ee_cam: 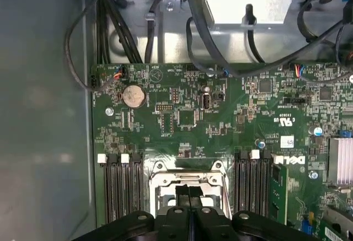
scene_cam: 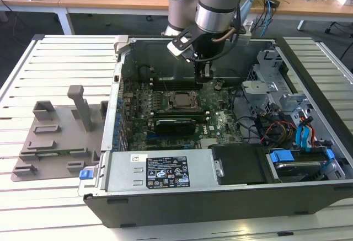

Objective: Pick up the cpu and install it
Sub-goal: 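Close the cpu cover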

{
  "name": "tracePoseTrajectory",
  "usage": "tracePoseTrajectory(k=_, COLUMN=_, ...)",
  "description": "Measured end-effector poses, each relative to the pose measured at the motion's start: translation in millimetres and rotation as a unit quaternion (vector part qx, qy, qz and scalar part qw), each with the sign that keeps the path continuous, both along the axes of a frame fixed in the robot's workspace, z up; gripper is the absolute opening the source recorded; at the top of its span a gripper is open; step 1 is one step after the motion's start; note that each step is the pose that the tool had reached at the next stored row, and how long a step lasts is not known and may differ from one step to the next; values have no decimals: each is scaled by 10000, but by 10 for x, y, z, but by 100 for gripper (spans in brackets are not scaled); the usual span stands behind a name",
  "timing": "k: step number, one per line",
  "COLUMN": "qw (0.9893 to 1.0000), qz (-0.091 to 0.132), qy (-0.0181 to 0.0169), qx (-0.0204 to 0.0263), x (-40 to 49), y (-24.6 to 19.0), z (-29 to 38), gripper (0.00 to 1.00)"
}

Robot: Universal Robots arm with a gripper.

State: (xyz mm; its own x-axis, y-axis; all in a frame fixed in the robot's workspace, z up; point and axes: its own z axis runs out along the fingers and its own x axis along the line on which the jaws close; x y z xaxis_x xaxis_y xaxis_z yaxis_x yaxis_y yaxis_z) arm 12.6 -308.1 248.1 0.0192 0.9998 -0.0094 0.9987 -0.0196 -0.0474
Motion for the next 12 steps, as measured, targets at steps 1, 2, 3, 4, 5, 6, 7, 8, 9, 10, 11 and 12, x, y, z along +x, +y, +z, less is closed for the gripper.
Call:
tracePoseTrajectory(k=1, qw=10000, qz=0, qy=0, qx=0, x=-13, y=0, z=-3, gripper=11)
tracePoseTrajectory(k=2, qw=10000, qz=1, qy=0, qx=0, x=-36, y=0, z=-7, gripper=11)
tracePoseTrajectory(k=3, qw=10000, qz=0, qy=0, qx=0, x=-68, y=0, z=-12, gripper=11)
tracePoseTrajectory(k=4, qw=10000, qz=0, qy=0, qx=0, x=-91, y=0, z=-16, gripper=11)
tracePoseTrajectory(k=5, qw=10000, qz=1, qy=0, qx=0, x=-113, y=0, z=-18, gripper=11)
tracePoseTrajectory(k=6, qw=10000, qz=1, qy=0, qx=0, x=-140, y=0, z=-21, gripper=11)
tracePoseTrajectory(k=7, qw=10000, qz=0, qy=0, qx=1, x=-158, y=0, z=-24, gripper=11)
tracePoseTrajectory(k=8, qw=10000, qz=0, qy=0, qx=1, x=-186, y=0, z=-29, gripper=11)
tracePoseTrajectory(k=9, qw=10000, qz=0, qy=-1, qx=1, x=-218, y=0, z=-38, gripper=11)
tracePoseTrajectory(k=10, qw=10000, qz=0, qy=0, qx=1, x=-278, y=0, z=-66, gripper=11)
tracePoseTrajectory(k=11, qw=10000, qz=1, qy=0, qx=0, x=-329, y=0, z=-102, gripper=11)
tracePoseTrajectory(k=12, qw=10000, qz=0, qy=0, qx=1, x=-356, y=0, z=-130, gripper=11)
